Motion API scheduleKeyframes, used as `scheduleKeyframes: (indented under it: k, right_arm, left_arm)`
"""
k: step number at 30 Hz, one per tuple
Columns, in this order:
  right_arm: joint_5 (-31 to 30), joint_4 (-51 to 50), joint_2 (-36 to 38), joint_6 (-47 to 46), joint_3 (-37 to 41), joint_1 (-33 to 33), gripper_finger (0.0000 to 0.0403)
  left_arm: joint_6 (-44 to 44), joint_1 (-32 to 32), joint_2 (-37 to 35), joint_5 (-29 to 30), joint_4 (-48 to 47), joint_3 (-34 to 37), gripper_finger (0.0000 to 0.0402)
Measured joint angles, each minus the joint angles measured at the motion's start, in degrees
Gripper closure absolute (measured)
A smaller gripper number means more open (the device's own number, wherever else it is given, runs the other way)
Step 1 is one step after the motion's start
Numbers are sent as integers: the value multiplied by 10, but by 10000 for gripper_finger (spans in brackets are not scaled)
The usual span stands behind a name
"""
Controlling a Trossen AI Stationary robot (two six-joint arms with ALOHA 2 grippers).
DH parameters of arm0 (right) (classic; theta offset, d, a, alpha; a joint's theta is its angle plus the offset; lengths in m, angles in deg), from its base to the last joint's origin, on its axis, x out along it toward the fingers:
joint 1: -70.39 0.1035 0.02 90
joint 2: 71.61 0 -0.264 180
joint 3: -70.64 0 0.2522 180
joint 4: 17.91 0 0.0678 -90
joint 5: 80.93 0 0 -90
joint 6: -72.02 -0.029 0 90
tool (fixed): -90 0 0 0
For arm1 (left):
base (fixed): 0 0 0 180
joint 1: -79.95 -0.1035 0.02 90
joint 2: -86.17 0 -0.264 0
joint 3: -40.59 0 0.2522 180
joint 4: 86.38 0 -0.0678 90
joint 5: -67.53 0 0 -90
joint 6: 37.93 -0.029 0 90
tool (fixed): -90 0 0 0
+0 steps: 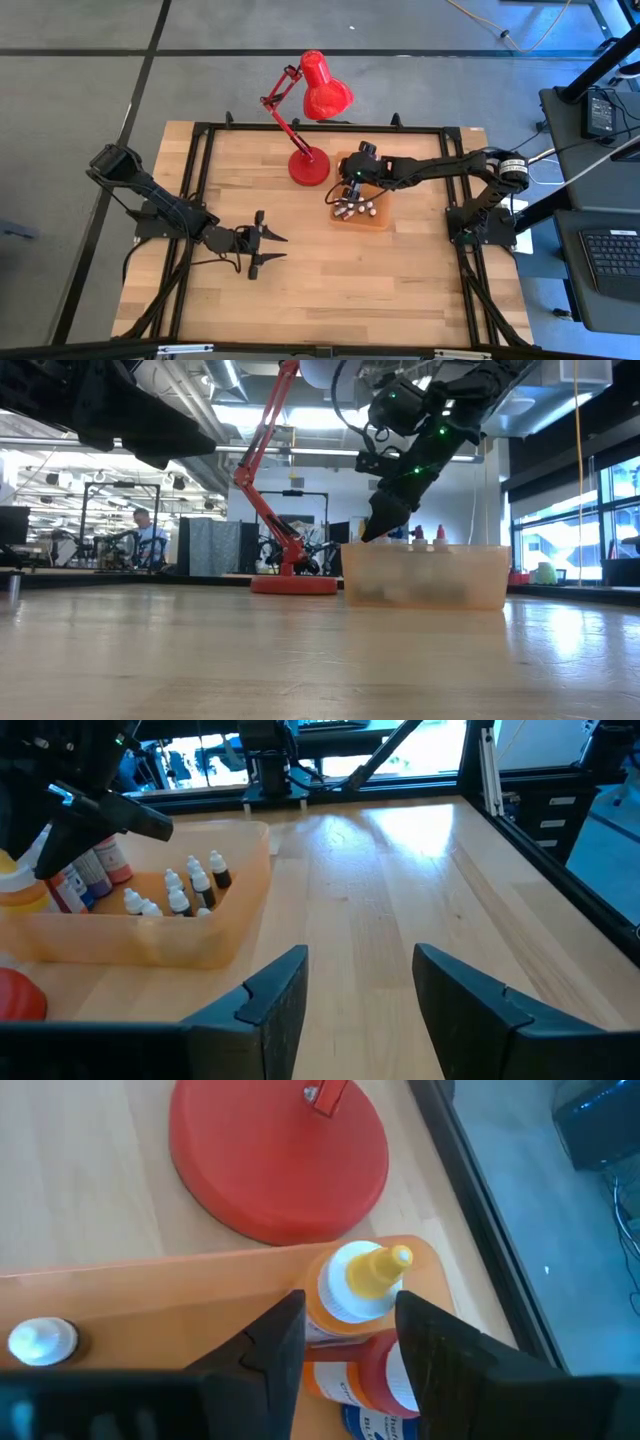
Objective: Pick & Place food coloring
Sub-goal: Put the large yellow food coloring bottle into the orange bin, then return to Home Position
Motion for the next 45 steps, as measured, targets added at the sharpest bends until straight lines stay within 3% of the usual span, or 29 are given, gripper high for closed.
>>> scheduleKeyframes:
  k: [11, 18, 23, 29, 34, 37, 40, 45]
  right_arm:
    - [-14, -15, 19, -2, -31, 7, 243]
    - [-22, -222, 148, -80, -69, 68, 242]
    - [20, -215, 296, -161, 42, 154, 242]
    - [60, -146, 447, -255, 215, 226, 242]
    - [77, -4, 579, -243, 336, 255, 242]
    - [78, 50, 637, -217, 378, 256, 242]
    - [77, 55, 680, -203, 413, 256, 242]
    - [76, 95, 749, -179, 468, 251, 242]
  left_arm:
    - [0, 0, 0, 3, -1, 0, 227]
    - [0, 0, 0, 1, -1, 0, 225]
    - [35, -1, -3, 5, -1, 0, 228]
    - [45, -12, -94, -25, 39, 64, 224]
    - [51, -70, -211, -126, 104, 145, 226]
    - [51, -112, -273, -134, 104, 187, 228]
    - [50, -148, -319, -139, 48, 193, 226]
    - [52, -196, -365, -200, 16, 193, 224]
